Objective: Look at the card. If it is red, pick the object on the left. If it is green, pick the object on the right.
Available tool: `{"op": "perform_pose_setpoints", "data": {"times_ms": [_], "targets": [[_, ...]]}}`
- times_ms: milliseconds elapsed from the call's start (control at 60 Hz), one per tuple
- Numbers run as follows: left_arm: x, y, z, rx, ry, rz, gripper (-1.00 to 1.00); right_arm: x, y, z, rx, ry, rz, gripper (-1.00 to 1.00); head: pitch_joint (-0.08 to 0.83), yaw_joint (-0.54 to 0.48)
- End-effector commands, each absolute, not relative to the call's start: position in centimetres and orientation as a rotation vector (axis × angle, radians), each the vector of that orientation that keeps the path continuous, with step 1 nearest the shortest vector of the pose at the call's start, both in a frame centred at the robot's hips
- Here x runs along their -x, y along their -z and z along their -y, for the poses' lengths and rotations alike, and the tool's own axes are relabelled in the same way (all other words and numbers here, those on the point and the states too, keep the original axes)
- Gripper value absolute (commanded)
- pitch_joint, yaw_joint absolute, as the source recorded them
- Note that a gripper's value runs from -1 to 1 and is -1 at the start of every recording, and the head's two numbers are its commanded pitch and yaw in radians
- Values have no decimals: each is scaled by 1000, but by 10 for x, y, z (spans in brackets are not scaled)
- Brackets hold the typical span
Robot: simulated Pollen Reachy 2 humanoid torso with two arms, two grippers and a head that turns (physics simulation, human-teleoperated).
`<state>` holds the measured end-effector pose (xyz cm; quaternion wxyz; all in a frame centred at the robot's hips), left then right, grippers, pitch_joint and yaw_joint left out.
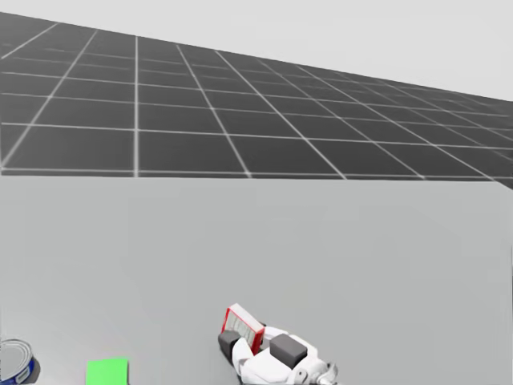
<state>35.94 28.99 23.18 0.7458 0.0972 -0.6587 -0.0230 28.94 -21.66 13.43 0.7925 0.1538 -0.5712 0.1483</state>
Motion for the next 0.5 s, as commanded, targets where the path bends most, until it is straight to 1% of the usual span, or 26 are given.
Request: {"op": "perform_pose_setpoints", "data": {"times_ms": [17,100,183,217,250,283,300,333,367,500], "targets": [[-360,-231,-291,-217,49,1443,-1000,-286,-147,217,-342,-317,1262,1000,318,-321],[-360,-231,-291,-215,47,1442,-1000,-284,-172,218,-350,-320,1312,1000,311,-324],[-360,-231,-291,-214,47,1442,-1000,-282,-211,219,-340,-329,1397,1000,303,-333],[-361,-231,-291,-214,47,1442,-1000,-281,-220,220,-336,-330,1415,1000,302,-335],[-361,-231,-291,-215,46,1443,-1000,-280,-238,221,-318,-332,1454,1000,298,-336],[-361,-231,-291,-215,45,1442,-1000,-279,-248,221,-325,-329,1468,1000,296,-337],[-361,-231,-292,-216,43,1441,-1000,-277,-262,222,-325,-328,1498,1000,293,-337],[-361,-231,-292,-217,42,1441,-1000,-277,-266,223,-325,-327,1508,1000,293,-336],[-363,-230,-295,-219,36,1436,-1000,-274,-288,224,-318,-324,1558,1000,288,-334],[-365,-229,-298,-218,27,1431,-1000,-265,-330,224,-278,-333,1679,1000,275,-333]]}}
